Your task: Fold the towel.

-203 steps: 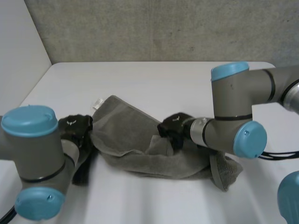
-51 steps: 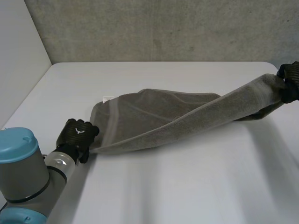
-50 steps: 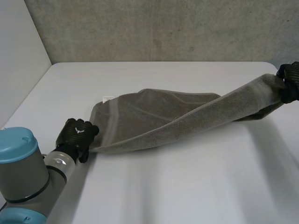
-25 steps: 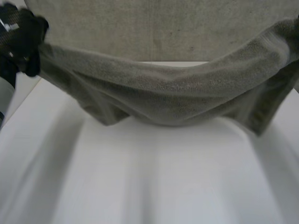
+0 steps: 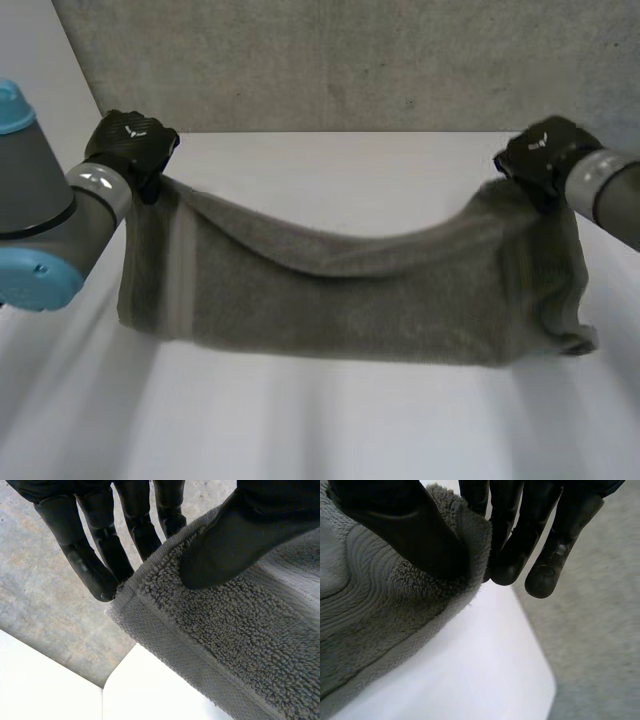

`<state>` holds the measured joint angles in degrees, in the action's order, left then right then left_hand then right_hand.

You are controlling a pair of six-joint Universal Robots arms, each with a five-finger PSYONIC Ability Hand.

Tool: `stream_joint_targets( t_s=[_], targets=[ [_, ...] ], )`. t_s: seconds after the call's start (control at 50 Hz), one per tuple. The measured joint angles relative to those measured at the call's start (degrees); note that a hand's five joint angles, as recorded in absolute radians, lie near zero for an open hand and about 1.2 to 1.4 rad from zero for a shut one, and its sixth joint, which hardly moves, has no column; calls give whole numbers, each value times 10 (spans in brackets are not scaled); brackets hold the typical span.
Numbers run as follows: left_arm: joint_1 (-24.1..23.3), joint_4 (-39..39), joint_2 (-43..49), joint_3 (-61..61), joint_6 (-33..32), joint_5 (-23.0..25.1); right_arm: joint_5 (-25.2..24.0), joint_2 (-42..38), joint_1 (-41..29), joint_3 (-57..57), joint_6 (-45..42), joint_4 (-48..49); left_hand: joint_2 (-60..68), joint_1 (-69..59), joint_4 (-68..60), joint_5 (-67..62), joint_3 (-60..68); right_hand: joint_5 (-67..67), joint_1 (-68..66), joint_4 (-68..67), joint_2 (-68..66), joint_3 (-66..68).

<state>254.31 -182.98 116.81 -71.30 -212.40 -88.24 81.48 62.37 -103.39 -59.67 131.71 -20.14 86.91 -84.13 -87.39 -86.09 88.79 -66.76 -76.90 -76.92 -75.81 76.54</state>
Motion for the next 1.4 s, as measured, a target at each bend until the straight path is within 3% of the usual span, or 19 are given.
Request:
stream_joint_targets(
  t_s=[0.1, 0.2, 0.28, 0.42, 0.62, 0.88, 0.96, 0.98, 1.02, 1.06, 1.4],
  targets=[
    [1, -39, 20, 66, 22, -5, 23, -8, -11, 34, 44, 138, 0, 0, 0, 0, 0, 0, 0, -1, -5, 0],
    [12, -152, -14, 105, 115, -27, 51, 51, -11, -14, 119, 406, 0, 0, 0, 0, 0, 0, 0, -3, -5, 0],
    [27, -193, -49, 102, 177, -37, 59, 91, -10, -57, 146, 492, 0, 0, 0, 0, 0, 0, 0, -3, -5, 0],
    [41, -188, -71, 48, 204, -12, 24, 100, -7, -98, 153, 431, 0, 0, 0, -5, 0, 0, 0, -3, -5, 0],
    [42, -182, -70, -131, 178, 54, -95, 63, 14, -190, 145, 293, 0, 0, 0, -5, 1, 0, -1, -3, -6, 3],
    [83, -202, -88, -339, 68, 110, -189, 23, 131, -321, 82, 282, 2, -2, 0, -5, 2, 0, -1, -3, -5, 3],
    [94, -204, -110, -374, 48, 118, -198, 28, 156, -344, 42, 272, 2, -2, 0, -5, 2, 218, 225, 212, 220, -208],
    [96, -204, -117, -382, 46, 120, -198, 32, 162, -350, 29, 263, 2, -2, 0, -5, 2, 362, 370, 355, 355, -351],
    [98, -204, -127, -391, 44, 122, -198, 40, 167, -356, 15, 249, 2, -2, 0, -5, 2, 528, 522, 519, 519, -514],
    [99, -204, -136, -397, 44, 123, -197, 49, 169, -359, 8, 235, 2, -2, 0, -5, 2, 611, 599, 599, 591, -594],
    [87, -203, -161, -413, 51, 122, -197, 136, 158, -413, 70, 202, 2, -2, 0, -5, 2, 613, 612, 609, 599, -607]
  ],
)
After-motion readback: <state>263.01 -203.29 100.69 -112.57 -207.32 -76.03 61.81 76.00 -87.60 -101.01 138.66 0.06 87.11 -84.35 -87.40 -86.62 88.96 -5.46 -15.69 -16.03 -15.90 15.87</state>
